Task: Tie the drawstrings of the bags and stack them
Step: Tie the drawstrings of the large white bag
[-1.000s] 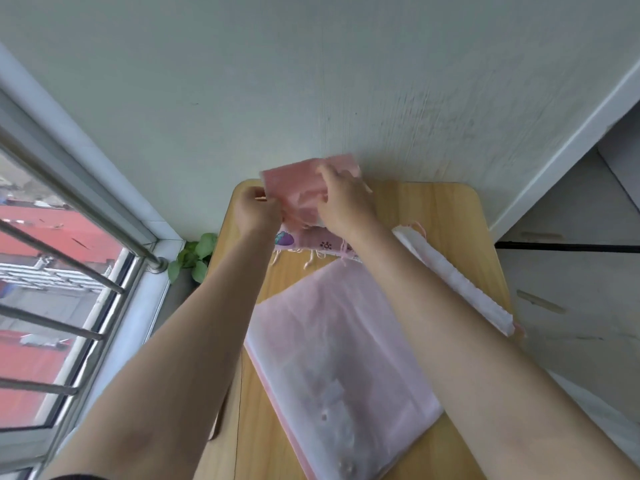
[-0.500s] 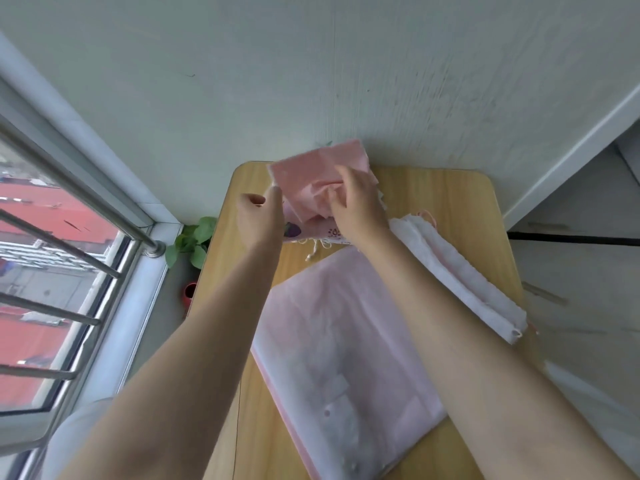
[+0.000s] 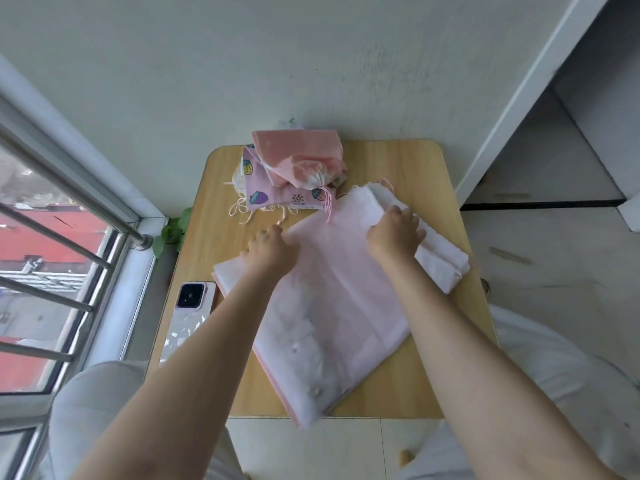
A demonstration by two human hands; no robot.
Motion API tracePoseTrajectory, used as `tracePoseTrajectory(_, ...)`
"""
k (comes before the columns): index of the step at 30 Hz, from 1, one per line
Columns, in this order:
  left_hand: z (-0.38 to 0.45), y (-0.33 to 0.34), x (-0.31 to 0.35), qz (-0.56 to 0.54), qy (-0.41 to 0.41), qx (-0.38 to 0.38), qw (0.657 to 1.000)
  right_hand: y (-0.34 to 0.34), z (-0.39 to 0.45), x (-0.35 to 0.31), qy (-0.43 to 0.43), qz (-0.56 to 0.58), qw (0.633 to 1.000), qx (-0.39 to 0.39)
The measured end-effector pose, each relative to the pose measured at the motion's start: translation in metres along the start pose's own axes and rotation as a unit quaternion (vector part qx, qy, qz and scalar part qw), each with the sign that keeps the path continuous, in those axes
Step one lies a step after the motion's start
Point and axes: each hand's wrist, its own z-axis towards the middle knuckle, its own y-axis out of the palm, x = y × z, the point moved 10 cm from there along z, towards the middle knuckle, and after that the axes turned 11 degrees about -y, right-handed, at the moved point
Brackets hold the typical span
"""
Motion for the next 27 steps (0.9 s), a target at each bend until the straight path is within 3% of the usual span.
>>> tracePoseTrajectory(7, -0.02, -0.014, 0.002, 0.022, 0.023, 0.014, 0.999, 0.009, -0.004, -0.019, -0.086, -0.023, 0.991, -0.102)
tracePoseTrajectory(10, -0.021, -0.016, -0.003, -0.011, 0.028, -0.022, 0.999, 0.004, -0.004, -0.02, -0.076, -0.035, 0.992, -0.096)
tracePoseTrajectory(13, -0.031, 0.001, -0.007, 0.087, 0.041, -0.159, 0.983, -0.008, -0.007, -0.026, -0.074, -0.053, 0.995, -0.049)
tracePoseTrajectory(15, -0.045, 0.013, -0.011, 0.12, 0.057, -0.238, 0.962, -0.007, -0.01, -0.036, -0.092, -0.073, 0.991, -0.062)
tracePoseTrajectory(18, -0.038, 0.003, -0.007, -0.034, 0.077, -0.211, 0.974, 0.001, -0.014, -0.056, -0.127, -0.087, 0.982, -0.107)
tracePoseTrajectory(21, -0.035, -0.015, 0.002, -0.235, 0.08, -0.18, 0.952, 0.004, -0.022, -0.088, -0.221, -0.038, 0.973, -0.047)
tracePoseTrajectory(27, -0.033, -0.034, 0.013, -0.34, 0.068, -0.111, 0.931, -0.015, -0.038, -0.102, -0.302, 0.054, 0.95, 0.058)
